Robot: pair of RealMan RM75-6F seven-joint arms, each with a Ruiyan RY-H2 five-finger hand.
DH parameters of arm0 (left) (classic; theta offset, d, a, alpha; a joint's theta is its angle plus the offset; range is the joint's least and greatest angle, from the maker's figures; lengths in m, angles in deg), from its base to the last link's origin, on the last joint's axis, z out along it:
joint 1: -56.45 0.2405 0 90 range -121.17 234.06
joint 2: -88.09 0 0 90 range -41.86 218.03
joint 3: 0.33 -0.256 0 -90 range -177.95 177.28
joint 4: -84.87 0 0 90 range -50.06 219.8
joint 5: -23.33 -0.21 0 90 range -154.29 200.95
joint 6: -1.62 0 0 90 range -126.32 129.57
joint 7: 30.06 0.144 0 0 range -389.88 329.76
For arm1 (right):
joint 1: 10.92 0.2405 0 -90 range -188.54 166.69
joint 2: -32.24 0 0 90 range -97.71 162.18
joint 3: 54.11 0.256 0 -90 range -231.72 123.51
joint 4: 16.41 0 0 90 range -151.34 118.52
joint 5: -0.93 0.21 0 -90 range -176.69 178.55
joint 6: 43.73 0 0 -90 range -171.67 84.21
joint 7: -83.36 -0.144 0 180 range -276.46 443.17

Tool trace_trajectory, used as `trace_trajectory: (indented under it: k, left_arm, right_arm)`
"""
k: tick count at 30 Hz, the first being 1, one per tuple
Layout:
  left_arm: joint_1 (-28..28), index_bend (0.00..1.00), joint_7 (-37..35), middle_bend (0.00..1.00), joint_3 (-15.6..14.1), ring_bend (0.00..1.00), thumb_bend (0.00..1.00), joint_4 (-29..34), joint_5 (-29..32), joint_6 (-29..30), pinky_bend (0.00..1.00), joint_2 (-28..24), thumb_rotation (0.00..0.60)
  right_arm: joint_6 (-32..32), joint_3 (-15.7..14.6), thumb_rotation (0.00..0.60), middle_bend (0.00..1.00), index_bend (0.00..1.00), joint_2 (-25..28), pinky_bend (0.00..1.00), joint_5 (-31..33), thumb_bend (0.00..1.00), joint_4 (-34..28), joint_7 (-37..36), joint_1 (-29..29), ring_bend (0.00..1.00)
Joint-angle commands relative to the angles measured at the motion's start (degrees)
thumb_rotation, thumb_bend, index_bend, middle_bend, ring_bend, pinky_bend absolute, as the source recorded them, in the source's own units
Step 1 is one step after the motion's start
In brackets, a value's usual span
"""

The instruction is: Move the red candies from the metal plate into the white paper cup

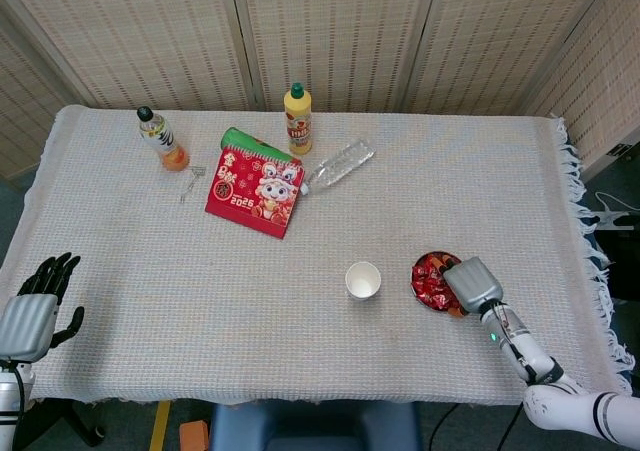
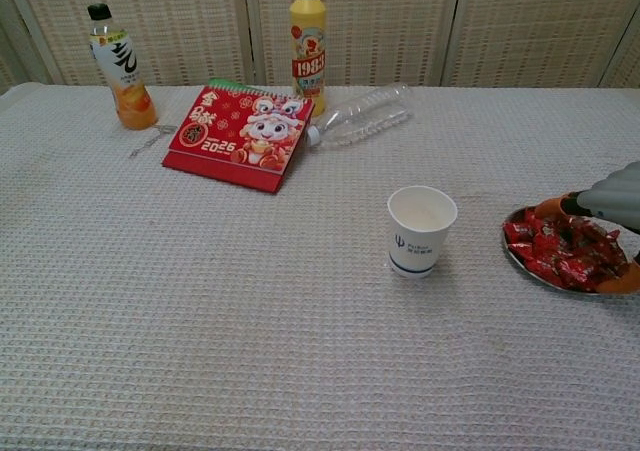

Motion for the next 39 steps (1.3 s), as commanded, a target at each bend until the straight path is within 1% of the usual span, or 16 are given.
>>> trace_trajectory:
  k: [1, 5, 14, 23, 28, 33, 39]
  left_arm:
    - [-0.1, 0.00, -0.1, 0.00, 0.0, 0.00, 0.44, 0.0, 0.1, -0.2, 0.20, 0.0, 0.600]
    - [-0.2, 0.00, -0.2, 0.00, 0.0, 0.00, 0.44, 0.0, 0.3, -0.4, 0.20, -0.1, 0.600]
    - [-0.3, 0.00, -0.9, 0.00, -0.1, 0.00, 0.44, -0.1, 0.3, -0.7, 0.21, -0.3, 0.600]
    - [-0.3, 0.00, -1.2, 0.00, -0.2, 0.00, 0.44, -0.1, 0.2, -0.7, 0.21, -0.4, 0.600]
    - [-0.4, 0.00, -1.4, 0.00, -0.2, 0.00, 0.44, -0.1, 0.3, -1.0, 0.21, -0.5, 0.600]
    - [-0.4, 0.00, -1.5, 0.00, -0.2, 0.00, 0.44, 0.1, 0.2, -0.8, 0.21, -0.6, 0.600]
    - [-0.5, 0.00, -1.3, 0.00, -0.3, 0.00, 0.44, 0.1, 0.3, -1.1, 0.21, -0.6, 0.600]
  right_arm:
    - [0.4, -0.4, 0.446, 0.17, 0.12, -0.4, 0.93, 0.9, 0.17, -0.4, 1.2, 0.5, 0.73]
    - [0.6, -0.6, 0.446, 0.18, 0.13, -0.7, 0.93, 1.7, 0.19, -0.5, 2.4, 1.2, 0.73]
    - [1.5, -1.3, 0.458, 0.23, 0.22, -1.9, 0.94, 3.3, 0.28, 0.0, 4.4, 2.2, 0.73]
    - [2.3, -2.0, 0.471, 0.27, 0.29, -2.4, 0.96, 4.2, 0.29, 0.3, 6.2, 2.9, 0.75]
    - [4.0, -2.5, 0.508, 0.33, 0.36, -3.2, 0.99, 3.5, 0.29, 0.3, 7.6, 3.0, 0.77]
    - [5.4, -2.8, 0.523, 0.36, 0.39, -3.5, 1.00, 3.4, 0.29, 0.0, 8.5, 2.8, 0.78]
    - [6.3, -3.3, 0.530, 0.37, 0.41, -3.8, 1.00, 3.1, 0.29, -0.1, 9.6, 2.6, 0.78]
